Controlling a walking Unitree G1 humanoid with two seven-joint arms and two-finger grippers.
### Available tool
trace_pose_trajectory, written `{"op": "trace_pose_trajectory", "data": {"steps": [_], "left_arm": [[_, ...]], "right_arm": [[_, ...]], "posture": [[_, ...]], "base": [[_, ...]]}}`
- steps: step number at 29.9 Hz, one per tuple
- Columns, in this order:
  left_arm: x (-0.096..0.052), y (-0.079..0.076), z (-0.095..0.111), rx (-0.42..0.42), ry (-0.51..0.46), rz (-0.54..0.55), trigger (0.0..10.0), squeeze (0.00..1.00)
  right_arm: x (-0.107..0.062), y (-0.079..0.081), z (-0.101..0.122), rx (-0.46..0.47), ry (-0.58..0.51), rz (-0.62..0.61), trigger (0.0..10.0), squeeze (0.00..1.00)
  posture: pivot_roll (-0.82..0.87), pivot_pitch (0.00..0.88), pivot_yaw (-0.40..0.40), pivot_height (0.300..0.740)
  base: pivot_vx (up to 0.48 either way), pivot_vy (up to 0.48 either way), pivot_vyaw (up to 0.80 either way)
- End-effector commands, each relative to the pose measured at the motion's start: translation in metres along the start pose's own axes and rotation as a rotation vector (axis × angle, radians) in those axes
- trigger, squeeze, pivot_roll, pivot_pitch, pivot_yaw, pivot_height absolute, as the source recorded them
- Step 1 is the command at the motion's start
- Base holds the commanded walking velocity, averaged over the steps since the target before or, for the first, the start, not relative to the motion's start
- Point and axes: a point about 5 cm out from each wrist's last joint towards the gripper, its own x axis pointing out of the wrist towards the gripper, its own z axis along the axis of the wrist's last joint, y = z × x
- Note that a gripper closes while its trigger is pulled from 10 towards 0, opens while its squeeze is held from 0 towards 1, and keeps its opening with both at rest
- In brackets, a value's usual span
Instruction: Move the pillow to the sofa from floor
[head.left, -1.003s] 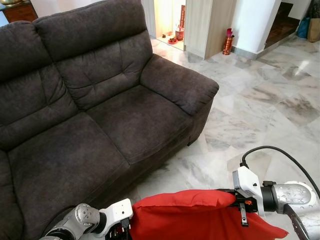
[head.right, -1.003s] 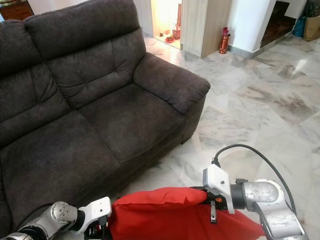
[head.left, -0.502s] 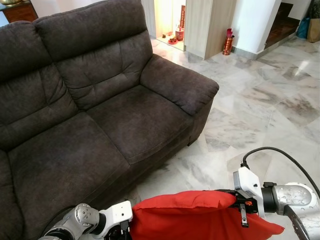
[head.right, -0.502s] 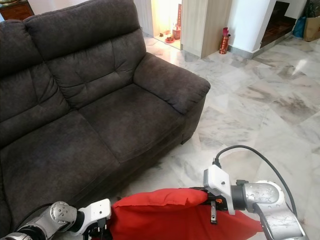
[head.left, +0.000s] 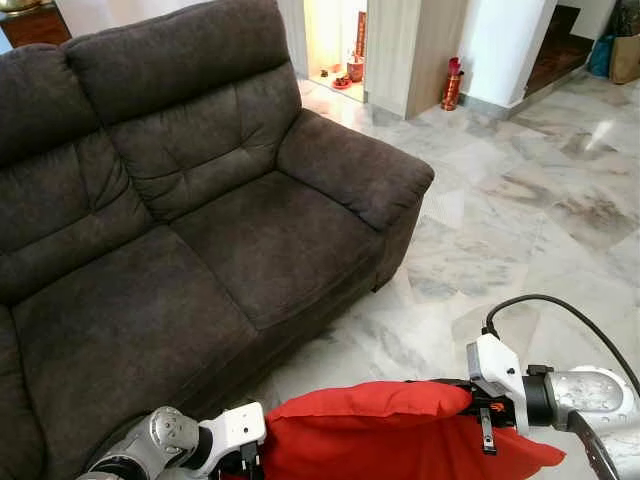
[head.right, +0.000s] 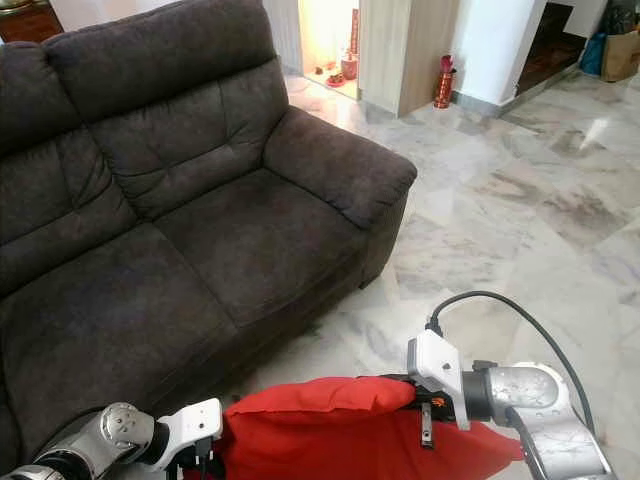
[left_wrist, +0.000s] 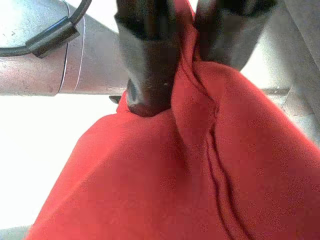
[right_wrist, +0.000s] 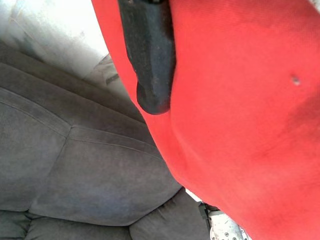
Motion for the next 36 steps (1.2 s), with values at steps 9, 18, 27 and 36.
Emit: {"op": "trace_pose_trajectory", "data": {"steps": [9, 18, 27, 36], "left_arm": [[-0.003, -0.002, -0.002, 0.007, -0.007, -0.027, 0.0, 0.0], [-0.002, -0.002, 0.004, 0.058, -0.017, -0.067, 0.0, 0.0], [-0.01, 0.027, 0.035, -0.018, -0.258, 0.188, 0.0, 0.0], [-0.028, 0.054, 0.065, -0.063, -0.486, 0.484, 5.8, 0.0]], "right_arm": [[0.003, 0.004, 0.011, -0.049, -0.068, 0.011, 0.0, 0.0], [0.007, 0.007, 0.002, -0.022, -0.039, 0.012, 0.0, 0.0], [0.02, 0.022, -0.032, 0.096, -0.008, -0.069, 0.0, 0.0], [0.028, 0.016, -0.05, 0.189, -0.112, -0.405, 0.0, 0.0]], "posture": [[-0.05, 0.075, 0.054, 0.74], [-0.05, 0.071, 0.056, 0.74], [-0.04, 0.082, 0.061, 0.74], [-0.03, 0.096, 0.06, 0.74]], "base": [[0.0, 0.0, 0.0], [0.0, 0.0, 0.0], [0.0, -0.027, 0.0], [0.0, -0.11, 0.0]]}}
